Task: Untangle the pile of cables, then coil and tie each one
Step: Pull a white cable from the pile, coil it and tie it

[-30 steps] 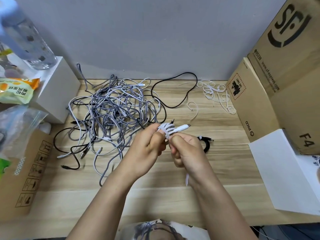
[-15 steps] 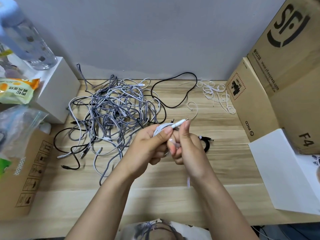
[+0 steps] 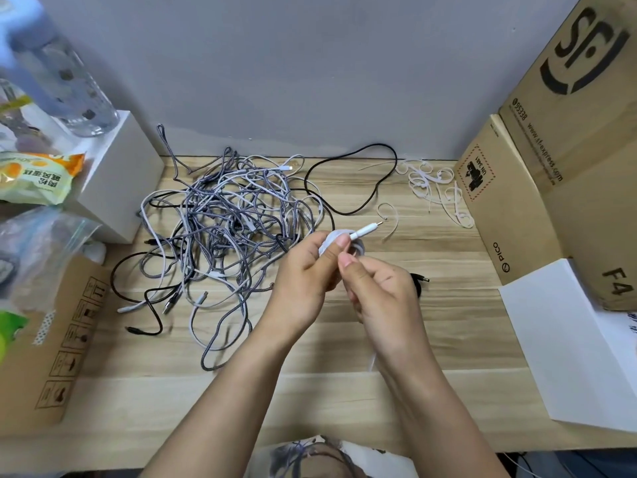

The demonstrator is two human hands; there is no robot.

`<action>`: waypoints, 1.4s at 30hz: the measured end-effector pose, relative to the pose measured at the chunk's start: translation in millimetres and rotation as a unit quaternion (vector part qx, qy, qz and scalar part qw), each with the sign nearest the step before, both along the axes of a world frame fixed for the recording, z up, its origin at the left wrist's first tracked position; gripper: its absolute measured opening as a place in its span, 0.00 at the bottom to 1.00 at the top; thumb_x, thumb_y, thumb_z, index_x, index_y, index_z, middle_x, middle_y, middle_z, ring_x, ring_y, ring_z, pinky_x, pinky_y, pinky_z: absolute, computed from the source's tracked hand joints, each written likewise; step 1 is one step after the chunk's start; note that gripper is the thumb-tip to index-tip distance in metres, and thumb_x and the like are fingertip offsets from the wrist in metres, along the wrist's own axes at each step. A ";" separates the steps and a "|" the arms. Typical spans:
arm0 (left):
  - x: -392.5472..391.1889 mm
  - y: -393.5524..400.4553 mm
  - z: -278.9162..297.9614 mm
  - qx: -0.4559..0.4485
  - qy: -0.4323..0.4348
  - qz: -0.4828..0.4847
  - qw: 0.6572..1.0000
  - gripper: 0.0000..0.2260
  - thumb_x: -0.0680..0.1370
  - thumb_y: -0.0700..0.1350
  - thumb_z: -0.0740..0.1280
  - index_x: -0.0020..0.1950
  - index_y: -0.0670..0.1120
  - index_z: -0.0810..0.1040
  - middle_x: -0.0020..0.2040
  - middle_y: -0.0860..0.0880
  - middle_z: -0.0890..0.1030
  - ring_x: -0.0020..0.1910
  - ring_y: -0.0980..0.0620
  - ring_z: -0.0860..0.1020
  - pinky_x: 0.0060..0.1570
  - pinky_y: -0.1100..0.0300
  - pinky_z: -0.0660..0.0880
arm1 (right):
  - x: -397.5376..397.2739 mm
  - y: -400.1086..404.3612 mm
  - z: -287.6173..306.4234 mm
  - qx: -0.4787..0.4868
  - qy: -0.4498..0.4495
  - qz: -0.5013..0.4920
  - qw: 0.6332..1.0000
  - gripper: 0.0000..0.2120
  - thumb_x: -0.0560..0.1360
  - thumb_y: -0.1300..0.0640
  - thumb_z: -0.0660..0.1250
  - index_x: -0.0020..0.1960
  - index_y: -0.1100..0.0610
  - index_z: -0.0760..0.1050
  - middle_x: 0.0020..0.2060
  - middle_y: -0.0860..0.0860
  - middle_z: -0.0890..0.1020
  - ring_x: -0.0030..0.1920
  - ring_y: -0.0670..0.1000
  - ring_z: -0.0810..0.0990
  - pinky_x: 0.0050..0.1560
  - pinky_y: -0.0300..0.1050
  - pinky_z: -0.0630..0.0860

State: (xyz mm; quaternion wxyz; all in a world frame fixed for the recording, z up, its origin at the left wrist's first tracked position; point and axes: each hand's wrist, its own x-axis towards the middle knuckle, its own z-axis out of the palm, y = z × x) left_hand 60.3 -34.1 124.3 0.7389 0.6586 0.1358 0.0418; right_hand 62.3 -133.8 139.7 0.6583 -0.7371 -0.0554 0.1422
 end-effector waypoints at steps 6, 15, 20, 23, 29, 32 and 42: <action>2.0 4.1 -5.7 0.094 -0.010 0.046 0.994 0.09 0.78 0.49 0.64 0.40 0.48 0.77 0.29 0.51 0.72 0.31 0.53 0.68 0.31 0.60 0.66 | 5.1 -8.0 4.5 0.099 0.059 0.039 0.993 0.13 0.70 0.53 0.62 0.27 0.53 0.73 0.23 0.46 0.68 0.23 0.43 0.62 0.25 0.32 0.60; -5.1 8.1 -0.8 0.182 -0.029 0.026 0.982 0.07 0.76 0.52 0.64 0.39 0.53 0.76 0.29 0.59 0.73 0.30 0.60 0.68 0.32 0.61 0.64 | 9.5 -26.3 14.5 0.254 -0.017 0.124 0.959 0.13 0.71 0.46 0.66 0.36 0.54 0.81 0.50 0.52 0.82 0.54 0.50 0.78 0.53 0.40 0.71; -9.8 7.7 -1.1 0.145 -0.027 0.003 0.989 0.10 0.71 0.57 0.65 0.39 0.52 0.75 0.30 0.58 0.73 0.31 0.57 0.67 0.34 0.58 0.64 | 9.3 -24.8 18.5 0.300 -0.016 0.108 0.948 0.08 0.69 0.47 0.72 0.41 0.51 0.77 0.34 0.49 0.80 0.42 0.52 0.79 0.51 0.43 0.74; -12.4 6.5 8.0 0.095 -0.027 -0.051 0.994 0.05 0.75 0.51 0.67 0.43 0.51 0.75 0.29 0.59 0.75 0.29 0.61 0.69 0.32 0.65 0.65 | 10.2 -27.2 20.0 0.300 -0.005 0.089 0.950 0.08 0.68 0.47 0.71 0.41 0.50 0.77 0.29 0.47 0.76 0.33 0.49 0.77 0.43 0.41 0.75; -16.7 6.0 23.5 -0.037 0.004 -0.109 0.993 0.05 0.73 0.38 0.58 0.41 0.45 0.73 0.23 0.56 0.66 0.24 0.60 0.61 0.22 0.73 0.58 | 14.4 -35.5 30.3 0.233 -0.023 0.032 0.972 0.06 0.66 0.52 0.70 0.32 0.50 0.76 0.23 0.46 0.73 0.26 0.47 0.73 0.47 0.48 0.79; -17.6 6.3 26.3 -0.040 0.002 -0.120 0.992 0.09 0.68 0.40 0.55 0.42 0.45 0.74 0.25 0.54 0.63 0.25 0.58 0.60 0.22 0.71 0.57 | 15.8 -37.4 32.5 0.199 -0.021 0.017 0.980 0.09 0.64 0.58 0.73 0.29 0.50 0.75 0.19 0.47 0.72 0.23 0.46 0.72 0.46 0.47 0.80; -24.0 9.6 27.2 0.024 -0.079 -0.161 0.983 0.09 0.71 0.45 0.60 0.47 0.43 0.77 0.29 0.56 0.64 0.28 0.57 0.61 0.27 0.68 0.59 | 16.1 -39.0 38.2 0.129 0.002 -0.024 0.991 0.10 0.62 0.66 0.68 0.28 0.57 0.69 0.18 0.48 0.72 0.18 0.45 0.73 0.45 0.70 0.71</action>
